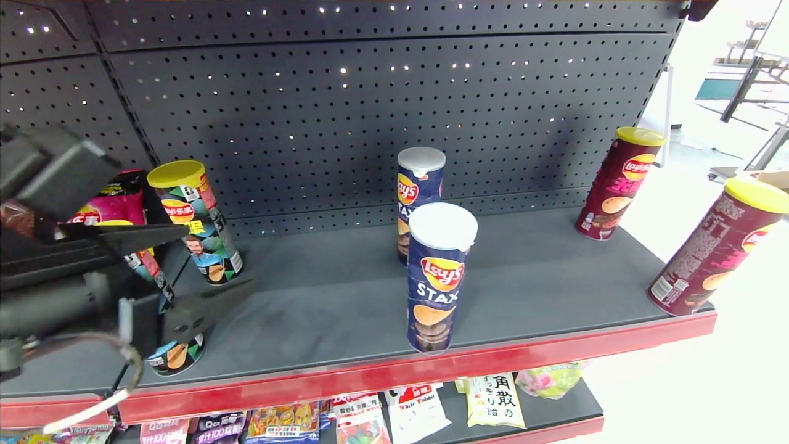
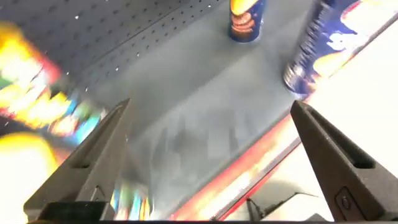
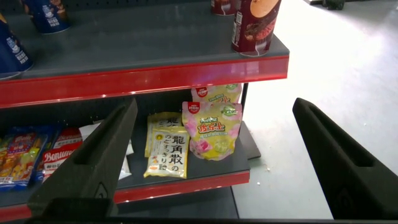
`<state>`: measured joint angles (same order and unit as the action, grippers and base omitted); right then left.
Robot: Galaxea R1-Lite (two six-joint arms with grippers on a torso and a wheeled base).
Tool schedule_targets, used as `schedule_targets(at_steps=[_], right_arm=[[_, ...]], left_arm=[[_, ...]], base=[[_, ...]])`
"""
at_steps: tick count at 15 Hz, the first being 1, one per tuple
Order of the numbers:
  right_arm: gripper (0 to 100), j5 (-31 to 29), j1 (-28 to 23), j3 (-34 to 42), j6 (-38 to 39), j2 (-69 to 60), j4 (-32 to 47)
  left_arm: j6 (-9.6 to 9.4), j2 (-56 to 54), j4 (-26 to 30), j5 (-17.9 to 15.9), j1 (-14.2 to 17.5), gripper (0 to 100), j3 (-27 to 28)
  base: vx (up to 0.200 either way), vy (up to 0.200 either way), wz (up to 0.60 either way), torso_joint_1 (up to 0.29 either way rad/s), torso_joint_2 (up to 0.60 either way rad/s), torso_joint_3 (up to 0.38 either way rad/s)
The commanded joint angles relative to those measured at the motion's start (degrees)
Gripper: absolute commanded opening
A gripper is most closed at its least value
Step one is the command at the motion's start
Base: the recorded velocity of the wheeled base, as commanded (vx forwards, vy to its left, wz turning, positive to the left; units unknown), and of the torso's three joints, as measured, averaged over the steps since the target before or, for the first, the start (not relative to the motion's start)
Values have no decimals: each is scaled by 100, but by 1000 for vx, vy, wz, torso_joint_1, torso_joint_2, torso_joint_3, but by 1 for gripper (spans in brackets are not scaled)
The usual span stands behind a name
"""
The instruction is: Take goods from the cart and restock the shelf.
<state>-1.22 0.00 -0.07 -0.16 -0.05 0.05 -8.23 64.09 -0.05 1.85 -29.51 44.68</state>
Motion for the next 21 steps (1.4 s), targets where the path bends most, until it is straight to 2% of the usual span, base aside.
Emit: schedule_targets(at_steps=[1, 2, 3, 5, 8, 11, 12, 13, 14, 15, 16, 18, 19, 20, 21], right_arm=[[100, -1, 0, -1, -2, 5, -5], [100, -1, 0, -1, -2, 5, -5], [100, -1, 0, -1, -2, 5, -5], [100, -1, 0, -1, -2, 5, -5], [100, -1, 0, -1, -2, 5, -5], [100, -1, 0, -1, -2, 5, 4], [100, -1, 0, -1, -2, 5, -5], [100, -1, 0, 7, -2, 5, -5], [100, -1, 0, -1, -2, 5, -5], [100, -1, 0, -1, -11, 5, 4], [100, -1, 0, -1, -11, 5, -5], [100, -1, 0, -1, -11, 5, 4], [100, -1, 0, -1, -11, 5, 4], [100, -1, 0, -1, -11, 5, -5], [100, -1, 0, -1, -2, 5, -5]], left_arm=[[269, -1812, 541, -36, 323, 100, -636], [410, -2163, 629, -36, 323, 100, -847], [445, -2796, 901, -27, 323, 100, -1207], [471, -3579, 1499, 114, 367, 100, -1444], [700, -4027, 2097, 579, 983, 100, -1567], [717, -4352, 2642, 641, 2696, 100, -1673], [709, -4572, 2668, 615, 3136, 100, -1814], [717, -4906, 2642, 579, 3277, 100, -2060], [717, -5011, 2633, 571, 3277, 100, -2121], [665, -5908, 2571, 210, 3030, 100, -2499], [603, -6154, 2598, -27, 2828, 100, -2552], [621, -6075, 2589, -212, 2802, 100, -2578], [673, -6101, 2580, -326, 2802, 100, -2710], [823, -6242, 2483, -352, 2872, 100, -2877], [867, -6409, 2343, -344, 2960, 100, -3114]], base=[[0, 0, 0, 0, 0, 0], [0, 0, 0, 0, 0, 0], [0, 0, 0, 0, 0, 0], [0, 0, 0, 0, 0, 0], [0, 0, 0, 0, 0, 0], [0, 0, 0, 0, 0, 0], [0, 0, 0, 0, 0, 0], [0, 0, 0, 0, 0, 0], [0, 0, 0, 0, 0, 0], [0, 0, 0, 0, 0, 0], [0, 0, 0, 0, 0, 0], [0, 0, 0, 0, 0, 0], [0, 0, 0, 0, 0, 0], [0, 0, 0, 0, 0, 0], [0, 0, 0, 0, 0, 0]])
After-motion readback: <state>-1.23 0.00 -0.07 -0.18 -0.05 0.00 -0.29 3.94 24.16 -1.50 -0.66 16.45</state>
